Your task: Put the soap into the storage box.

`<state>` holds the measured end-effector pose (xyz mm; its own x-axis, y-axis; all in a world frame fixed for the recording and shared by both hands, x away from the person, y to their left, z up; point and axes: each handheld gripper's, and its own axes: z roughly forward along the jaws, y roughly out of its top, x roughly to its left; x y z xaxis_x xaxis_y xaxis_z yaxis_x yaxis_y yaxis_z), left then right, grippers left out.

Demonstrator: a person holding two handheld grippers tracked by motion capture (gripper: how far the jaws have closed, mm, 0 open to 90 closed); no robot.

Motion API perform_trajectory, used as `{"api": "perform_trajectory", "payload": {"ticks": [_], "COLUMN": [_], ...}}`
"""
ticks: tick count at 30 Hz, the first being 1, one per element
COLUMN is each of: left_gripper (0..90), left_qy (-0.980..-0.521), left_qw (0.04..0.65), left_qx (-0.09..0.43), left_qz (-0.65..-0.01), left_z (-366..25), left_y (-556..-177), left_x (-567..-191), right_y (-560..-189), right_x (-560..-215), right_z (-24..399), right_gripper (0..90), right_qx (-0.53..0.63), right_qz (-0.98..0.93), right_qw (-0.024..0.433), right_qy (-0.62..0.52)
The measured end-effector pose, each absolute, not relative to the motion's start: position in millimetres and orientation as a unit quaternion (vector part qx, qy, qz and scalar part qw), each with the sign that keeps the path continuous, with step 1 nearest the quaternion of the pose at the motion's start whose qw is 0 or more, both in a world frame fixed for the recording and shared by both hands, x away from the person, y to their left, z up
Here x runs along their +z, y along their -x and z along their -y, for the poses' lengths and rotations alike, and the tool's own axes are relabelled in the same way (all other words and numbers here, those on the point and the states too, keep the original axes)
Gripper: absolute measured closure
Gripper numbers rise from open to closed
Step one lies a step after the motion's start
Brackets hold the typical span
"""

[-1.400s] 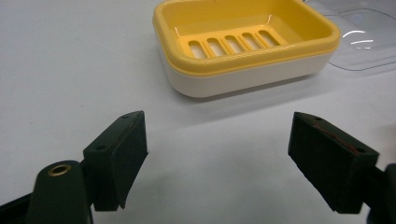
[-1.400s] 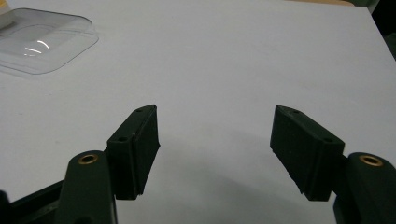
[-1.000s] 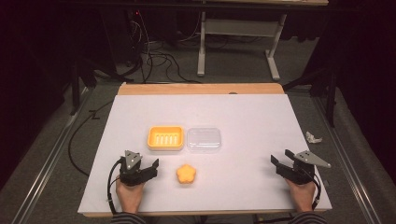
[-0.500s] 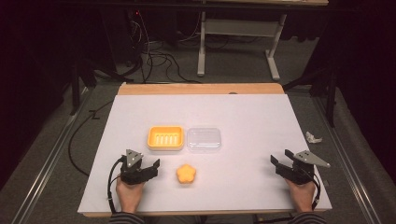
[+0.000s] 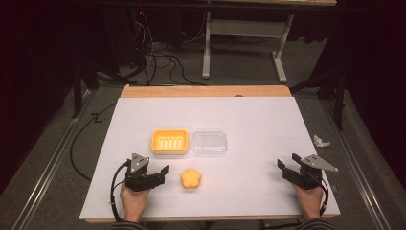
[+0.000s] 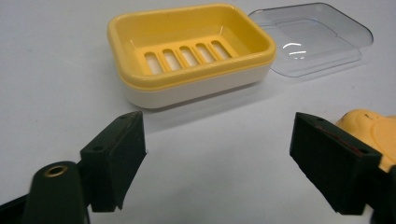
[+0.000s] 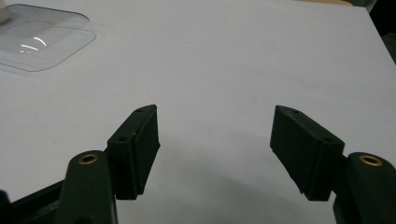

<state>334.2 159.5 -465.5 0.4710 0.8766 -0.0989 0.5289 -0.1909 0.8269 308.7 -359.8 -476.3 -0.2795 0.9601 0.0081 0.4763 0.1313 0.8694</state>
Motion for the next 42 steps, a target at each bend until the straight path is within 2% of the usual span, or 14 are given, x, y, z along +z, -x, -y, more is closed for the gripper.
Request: {"api": "perform_trajectory", "payload": {"ticks": [6,19,42], "left_gripper": [15.0,14.7,14.5], "left_qy": [-0.753,-0.776,-0.817], "left_qw": [0.433,0.436,0.416], "left_qx": [0.192,0.183,0.143], "left_qz": [-0.456,-0.418,-0.372], "left_z": [-154,-131,-87], "left_y": [-333,-326,-318], "left_x": [-458,-447,-455], "right_y": [-308,-308,-308], "right_x": [-476,-476,-476], "right_z": [360,360,359], "right_gripper": [33.2,33.1,33.1], "right_qx": [0.405,0.406,0.404], "right_qz": [-0.689,-0.689,-0.690], "right_qw": [0.301,0.304,0.305], "right_qy": [-0.520,-0.517,-0.518]}}
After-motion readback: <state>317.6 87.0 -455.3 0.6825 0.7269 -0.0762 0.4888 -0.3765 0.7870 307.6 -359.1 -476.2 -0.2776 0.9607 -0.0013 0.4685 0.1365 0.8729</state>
